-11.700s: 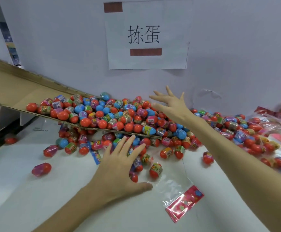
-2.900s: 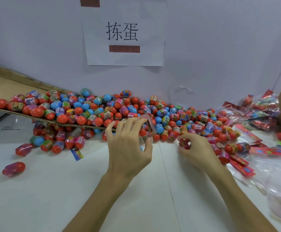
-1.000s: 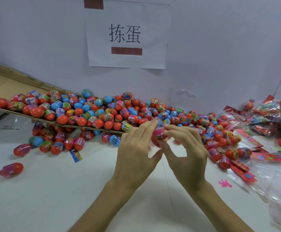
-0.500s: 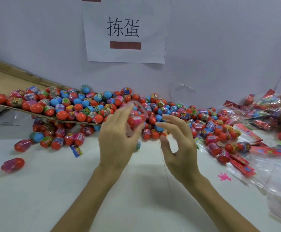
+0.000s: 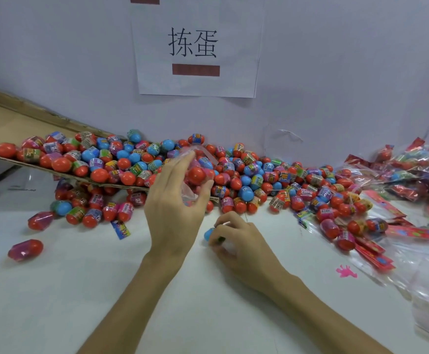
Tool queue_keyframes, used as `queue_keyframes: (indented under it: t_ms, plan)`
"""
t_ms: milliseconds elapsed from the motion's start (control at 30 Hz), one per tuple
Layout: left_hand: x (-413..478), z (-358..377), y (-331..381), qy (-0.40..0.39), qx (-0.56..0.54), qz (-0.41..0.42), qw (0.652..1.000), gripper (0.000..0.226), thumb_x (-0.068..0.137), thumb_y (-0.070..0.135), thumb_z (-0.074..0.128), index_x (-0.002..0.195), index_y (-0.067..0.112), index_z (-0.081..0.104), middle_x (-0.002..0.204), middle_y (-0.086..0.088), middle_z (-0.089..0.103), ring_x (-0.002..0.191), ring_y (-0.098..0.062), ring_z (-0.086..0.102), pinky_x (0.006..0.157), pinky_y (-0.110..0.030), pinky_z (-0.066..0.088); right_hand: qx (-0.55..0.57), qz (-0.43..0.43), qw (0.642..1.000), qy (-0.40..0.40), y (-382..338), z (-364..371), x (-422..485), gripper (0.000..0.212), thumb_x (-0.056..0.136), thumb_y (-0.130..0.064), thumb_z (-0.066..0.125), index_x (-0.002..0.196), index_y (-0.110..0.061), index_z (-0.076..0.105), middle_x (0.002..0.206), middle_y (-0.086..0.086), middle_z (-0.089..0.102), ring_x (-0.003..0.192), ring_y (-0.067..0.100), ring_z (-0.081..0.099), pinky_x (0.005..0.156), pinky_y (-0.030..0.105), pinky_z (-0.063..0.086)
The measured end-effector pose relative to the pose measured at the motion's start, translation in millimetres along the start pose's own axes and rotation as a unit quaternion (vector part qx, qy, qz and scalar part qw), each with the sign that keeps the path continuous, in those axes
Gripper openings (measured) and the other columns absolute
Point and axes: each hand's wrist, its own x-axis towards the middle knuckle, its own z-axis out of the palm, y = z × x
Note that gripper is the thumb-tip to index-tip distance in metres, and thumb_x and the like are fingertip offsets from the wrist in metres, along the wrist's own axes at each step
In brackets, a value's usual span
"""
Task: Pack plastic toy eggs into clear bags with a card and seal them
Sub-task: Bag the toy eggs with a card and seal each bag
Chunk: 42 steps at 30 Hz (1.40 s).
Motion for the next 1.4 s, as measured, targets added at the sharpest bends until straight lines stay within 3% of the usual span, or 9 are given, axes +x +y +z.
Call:
queue_keyframes:
  t_ms: [167, 267, 367, 600, 733, 833, 1100, 1267, 1400]
  plan:
    - [-3.0, -0.3, 5.4, -0.031, -0.018, 0.002, 0.999, 0.054, 0.093, 0.034, 0.076, 0.138, 0.009, 0.061, 0.136, -0.002, 0.064, 0.13, -0.006, 0.055, 0.104, -0.017, 0.049, 0.07, -0.028, 0.977, 0.2, -3.0, -24.0, 5.0, 0.036, 0.086, 0.007, 0.073, 0.115, -0.015, 0.073, 0.116, -0.005, 0.066, 0.104, 0.006, 0.063, 0.084, 0.015, 0.048]
    - [-6.7, 2.9, 9.4, -0.061, -0.009, 0.022, 0.998, 0.054, 0.093, 0.033, 0.078, 0.138, 0.009, 0.061, 0.136, -0.003, 0.065, 0.129, -0.011, 0.058, 0.103, -0.024, 0.052, 0.049, -0.072, 0.941, 0.328, -3.6, -40.1, 4.3, 0.039, 0.094, -0.004, 0.069, 0.132, -0.013, 0.065, 0.123, -0.001, 0.067, 0.11, 0.008, 0.063, 0.087, 0.018, 0.053]
    - [-13.1, 7.0, 15.4, -0.086, -0.012, 0.053, 0.995, 0.054, 0.094, 0.035, 0.077, 0.138, 0.01, 0.062, 0.136, -0.002, 0.067, 0.128, -0.014, 0.061, 0.103, -0.028, 0.054, 0.037, -0.075, 0.924, 0.373, -6.5, -44.8, 2.7, 0.044, 0.094, -0.012, 0.065, 0.136, -0.011, 0.052, 0.121, 0.001, 0.063, 0.101, 0.004, 0.06, 0.086, 0.013, 0.051]
    - [-24.1, 15.2, 25.8, -0.106, -0.005, 0.095, 0.99, 0.054, 0.094, 0.042, 0.072, 0.135, 0.007, 0.064, 0.131, -0.004, 0.07, 0.119, -0.016, 0.065, 0.096, -0.025, 0.055, 0.006, -0.078, 0.928, 0.363, -10.2, -44.4, 1.9, 0.03, 0.095, -0.031, 0.065, 0.12, -0.016, 0.059, 0.115, -0.007, 0.06, 0.107, 0.006, 0.051, 0.087, 0.022, 0.05]
    - [-21.0, 11.5, 22.5, -0.104, 0.003, 0.087, 0.991, 0.056, 0.094, 0.043, 0.067, 0.136, 0.006, 0.063, 0.129, -0.006, 0.07, 0.121, -0.018, 0.065, 0.098, -0.023, 0.053, -0.039, -0.05, 0.927, 0.37, -5.0, -46.1, 4.4, 0.021, 0.095, -0.025, 0.066, 0.098, -0.007, 0.077, 0.11, 0.01, 0.066, 0.107, 0.019, 0.052, 0.085, 0.02, 0.046]
    - [-21.8, 11.9, 24.6, -0.111, -0.004, 0.096, 0.989, 0.055, 0.095, 0.042, 0.065, 0.138, 0.007, 0.062, 0.131, -0.005, 0.07, 0.122, -0.018, 0.065, 0.099, -0.024, 0.053, -0.038, -0.045, 0.947, 0.316, -5.8, -41.7, 3.4, 0.018, 0.096, -0.025, 0.066, 0.103, -0.013, 0.078, 0.12, 0.009, 0.064, 0.115, 0.017, 0.049, 0.093, 0.021, 0.043]
    - [-20.4, 8.5, 26.5, -0.114, -0.011, 0.085, 0.99, 0.05, 0.096, 0.036, 0.066, 0.139, 0.011, 0.062, 0.132, 0.0, 0.069, 0.122, -0.013, 0.064, 0.098, -0.02, 0.052, -0.012, -0.033, 0.965, 0.26, -5.5, -37.0, 1.9, 0.028, 0.101, -0.036, 0.053, 0.118, -0.026, 0.073, 0.143, -0.004, 0.051, 0.136, 0.011, 0.037, 0.107, 0.046, 0.041]
    - [-19.1, 5.6, 27.0, -0.087, -0.029, 0.043, 0.995, 0.042, 0.092, 0.04, 0.075, 0.121, 0.01, 0.071, 0.118, 0.0, 0.073, 0.11, -0.014, 0.069, 0.083, -0.029, 0.061, 0.001, -0.052, 0.966, 0.255, -4.6, -38.0, 2.1, 0.042, 0.093, -0.031, 0.063, 0.135, -0.037, 0.059, 0.155, -0.007, 0.037, 0.145, 0.016, 0.033, 0.115, 0.04, 0.034]
    - [-19.6, 5.8, 26.2, -0.088, -0.052, 0.045, 0.994, 0.027, 0.09, 0.034, 0.076, 0.095, 0.008, 0.071, 0.096, 0.0, 0.07, 0.088, -0.014, 0.066, 0.069, -0.032, 0.059, 0.0, -0.076, 0.971, 0.228, -2.4, -38.2, 2.1, 0.042, 0.087, -0.022, 0.064, 0.128, -0.035, 0.063, 0.156, -0.008, 0.037, 0.146, 0.017, 0.033, 0.117, 0.039, 0.031]
